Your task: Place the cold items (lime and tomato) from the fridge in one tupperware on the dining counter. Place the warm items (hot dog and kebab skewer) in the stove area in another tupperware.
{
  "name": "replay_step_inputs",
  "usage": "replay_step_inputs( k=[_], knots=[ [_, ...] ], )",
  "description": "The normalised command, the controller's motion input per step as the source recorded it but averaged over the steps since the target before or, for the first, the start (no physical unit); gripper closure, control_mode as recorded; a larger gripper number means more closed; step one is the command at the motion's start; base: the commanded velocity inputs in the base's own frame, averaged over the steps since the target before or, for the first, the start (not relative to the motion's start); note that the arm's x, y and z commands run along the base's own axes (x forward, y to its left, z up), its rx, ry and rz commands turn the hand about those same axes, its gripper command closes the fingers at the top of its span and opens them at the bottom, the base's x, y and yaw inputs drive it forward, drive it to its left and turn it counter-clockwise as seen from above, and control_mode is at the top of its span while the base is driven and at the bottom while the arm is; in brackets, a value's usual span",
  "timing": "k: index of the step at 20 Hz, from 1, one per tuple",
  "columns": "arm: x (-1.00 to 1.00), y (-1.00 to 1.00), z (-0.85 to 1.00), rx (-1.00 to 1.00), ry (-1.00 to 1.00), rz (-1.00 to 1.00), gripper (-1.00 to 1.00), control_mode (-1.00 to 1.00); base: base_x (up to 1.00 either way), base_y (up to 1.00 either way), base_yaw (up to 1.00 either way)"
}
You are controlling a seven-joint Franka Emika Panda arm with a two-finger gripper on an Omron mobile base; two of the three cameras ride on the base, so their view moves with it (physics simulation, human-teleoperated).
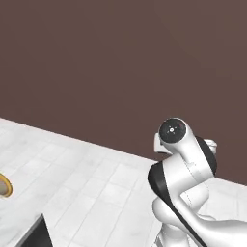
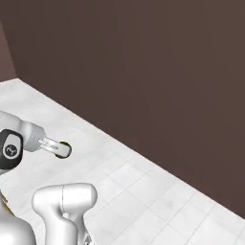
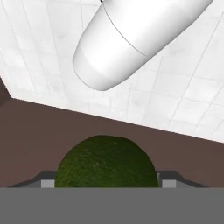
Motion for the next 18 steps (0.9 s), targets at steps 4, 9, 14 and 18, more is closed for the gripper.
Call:
replay_step_inputs(
  k=[4,9,14,18],
  knots=[
    [0.00,0.00,0.00,0.00,0.00,0.00,1.00,1.00,1.00,-0.29,0.60],
    [0.00,0.00,0.00,0.00,0.00,0.00,1.00,1.00,1.00,-0.09,0.50],
    [0.00,0.00,0.00,0.00,0.00,0.00,1.00,1.00,1.00,0.00,0.38],
    [0.00,0.00,0.00,0.00,0.00,0.00,1.00,1.00,1.00,0.00,0.28]
  ],
)
